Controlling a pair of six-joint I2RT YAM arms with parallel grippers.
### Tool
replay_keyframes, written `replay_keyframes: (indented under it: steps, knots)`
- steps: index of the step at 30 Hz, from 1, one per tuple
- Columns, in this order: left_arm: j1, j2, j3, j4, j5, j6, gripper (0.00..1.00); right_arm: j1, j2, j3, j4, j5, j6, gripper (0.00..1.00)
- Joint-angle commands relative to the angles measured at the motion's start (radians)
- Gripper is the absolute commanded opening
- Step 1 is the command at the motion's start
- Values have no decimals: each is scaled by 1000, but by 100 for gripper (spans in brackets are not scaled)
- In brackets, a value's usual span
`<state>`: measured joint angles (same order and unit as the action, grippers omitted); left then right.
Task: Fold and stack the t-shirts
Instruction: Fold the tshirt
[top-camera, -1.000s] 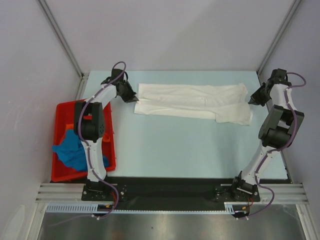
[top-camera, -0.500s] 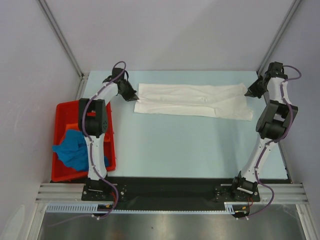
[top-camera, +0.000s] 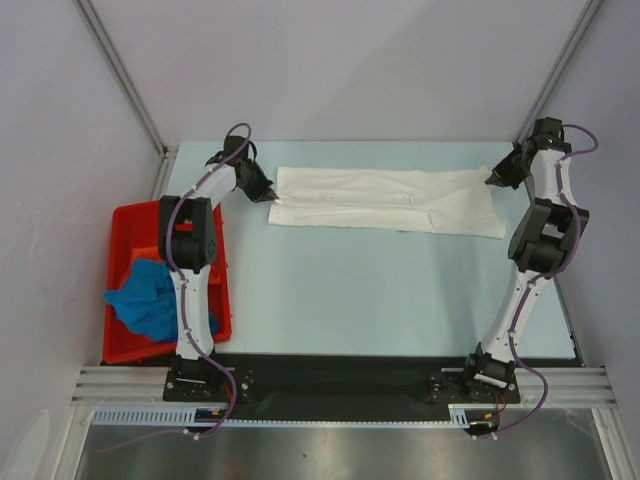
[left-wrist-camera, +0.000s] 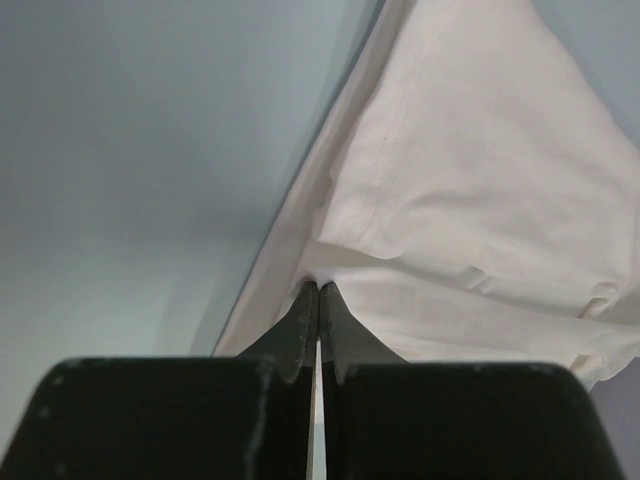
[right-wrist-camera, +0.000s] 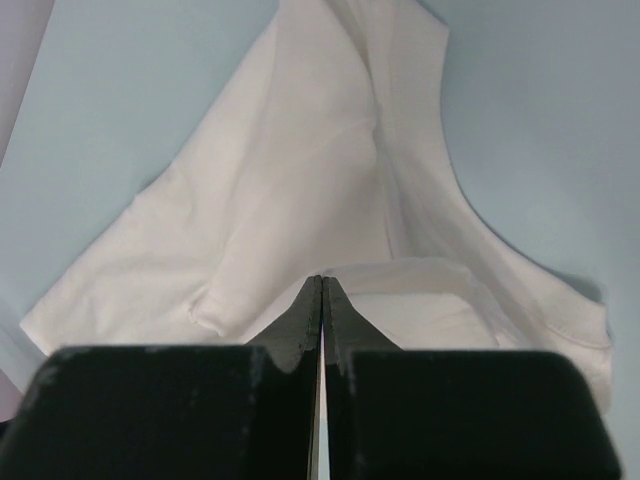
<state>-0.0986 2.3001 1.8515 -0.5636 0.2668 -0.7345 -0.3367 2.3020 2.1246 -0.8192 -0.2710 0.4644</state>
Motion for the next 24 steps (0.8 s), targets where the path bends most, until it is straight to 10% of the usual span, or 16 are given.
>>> replay_keyframes:
  steps: [1,24]
  knots:
    - [16,-1,32,16,3,-19,0,4,22,60,-3,-7,10,0]
    - [22,30,71,7,-6,-34,0,31,116,199,25,-53,103,0]
